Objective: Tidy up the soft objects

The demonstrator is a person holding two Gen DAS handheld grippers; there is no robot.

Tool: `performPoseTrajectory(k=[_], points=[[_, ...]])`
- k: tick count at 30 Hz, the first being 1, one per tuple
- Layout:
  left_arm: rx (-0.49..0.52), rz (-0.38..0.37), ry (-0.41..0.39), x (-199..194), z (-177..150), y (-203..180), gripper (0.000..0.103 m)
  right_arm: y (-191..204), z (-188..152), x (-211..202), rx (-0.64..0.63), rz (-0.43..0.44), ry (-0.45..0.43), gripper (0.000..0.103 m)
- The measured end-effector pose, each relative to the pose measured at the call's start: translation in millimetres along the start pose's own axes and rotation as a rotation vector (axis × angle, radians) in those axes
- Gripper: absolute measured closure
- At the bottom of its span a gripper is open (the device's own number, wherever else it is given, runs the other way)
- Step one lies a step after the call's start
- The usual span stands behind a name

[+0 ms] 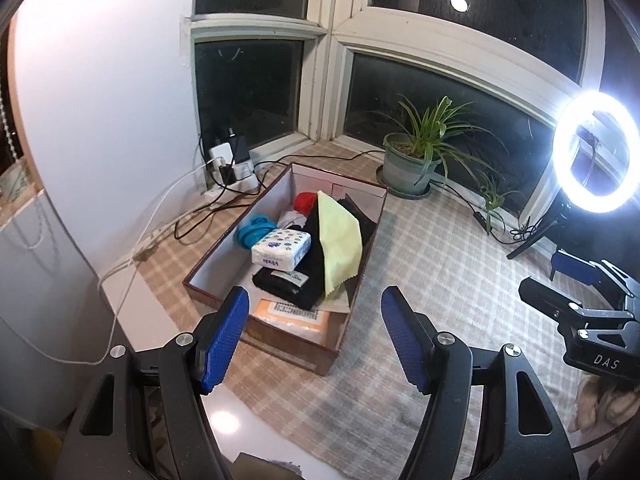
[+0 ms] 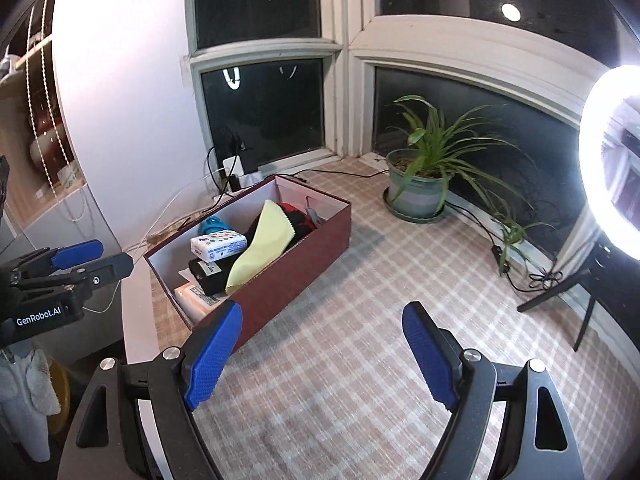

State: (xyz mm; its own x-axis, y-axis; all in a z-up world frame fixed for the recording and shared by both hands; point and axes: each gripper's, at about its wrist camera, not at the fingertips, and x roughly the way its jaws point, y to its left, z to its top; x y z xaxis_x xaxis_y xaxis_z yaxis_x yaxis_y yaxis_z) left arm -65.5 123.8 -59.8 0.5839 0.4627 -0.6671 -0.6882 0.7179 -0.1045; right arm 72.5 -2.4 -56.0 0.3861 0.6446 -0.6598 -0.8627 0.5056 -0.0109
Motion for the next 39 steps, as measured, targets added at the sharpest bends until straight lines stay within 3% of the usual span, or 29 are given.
performPoseTrajectory(k=[10,39], points=[[-0.006,-0.011,-0.010,-18.8,-9.2,-6.9,0.034,-6.5,-18.2,-21.0,0.032,-0.009,-0.018,0.023],[-0.020,-0.013,-0.017,-26.2,-11.1,-1.1,0.033,5.3,-20.6,-24.7,0.001,-0.013,-0.018,0.023]])
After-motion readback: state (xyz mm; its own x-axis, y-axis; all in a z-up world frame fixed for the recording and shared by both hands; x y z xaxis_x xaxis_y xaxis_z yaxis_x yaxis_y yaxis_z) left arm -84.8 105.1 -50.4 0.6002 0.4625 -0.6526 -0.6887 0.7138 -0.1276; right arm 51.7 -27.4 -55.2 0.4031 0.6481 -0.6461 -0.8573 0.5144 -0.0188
